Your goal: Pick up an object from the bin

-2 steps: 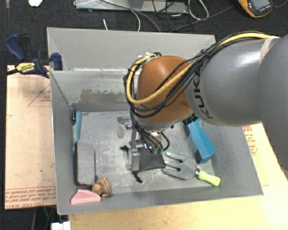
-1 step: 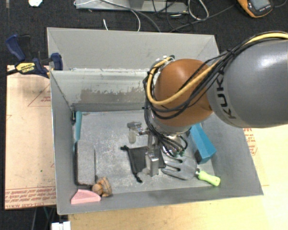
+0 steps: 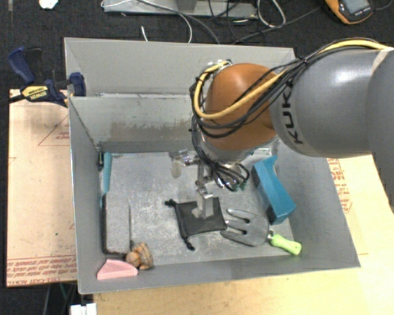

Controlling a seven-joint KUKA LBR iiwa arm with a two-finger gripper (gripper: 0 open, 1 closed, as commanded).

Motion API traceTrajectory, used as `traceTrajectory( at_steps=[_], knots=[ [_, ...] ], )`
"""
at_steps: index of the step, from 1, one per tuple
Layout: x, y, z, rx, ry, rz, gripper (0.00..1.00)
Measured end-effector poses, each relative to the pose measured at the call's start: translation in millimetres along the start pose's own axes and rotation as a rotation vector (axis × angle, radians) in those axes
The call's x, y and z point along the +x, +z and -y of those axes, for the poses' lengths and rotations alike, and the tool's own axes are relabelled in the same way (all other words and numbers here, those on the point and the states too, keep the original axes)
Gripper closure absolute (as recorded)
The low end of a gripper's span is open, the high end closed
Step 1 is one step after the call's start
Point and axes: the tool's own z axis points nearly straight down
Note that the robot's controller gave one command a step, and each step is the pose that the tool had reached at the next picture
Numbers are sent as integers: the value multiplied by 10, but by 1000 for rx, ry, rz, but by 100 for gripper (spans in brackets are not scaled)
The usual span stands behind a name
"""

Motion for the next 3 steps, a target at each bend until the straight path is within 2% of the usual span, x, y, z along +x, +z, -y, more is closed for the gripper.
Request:
traceTrajectory(
  at_steps=[1,2,3],
  knots=[
    [82,19,123,-1,92,-5,0],
    [294,281,391,-2,-109,-5,0],
    [334,210,403,-3,-181,-5,0]
  ],
)
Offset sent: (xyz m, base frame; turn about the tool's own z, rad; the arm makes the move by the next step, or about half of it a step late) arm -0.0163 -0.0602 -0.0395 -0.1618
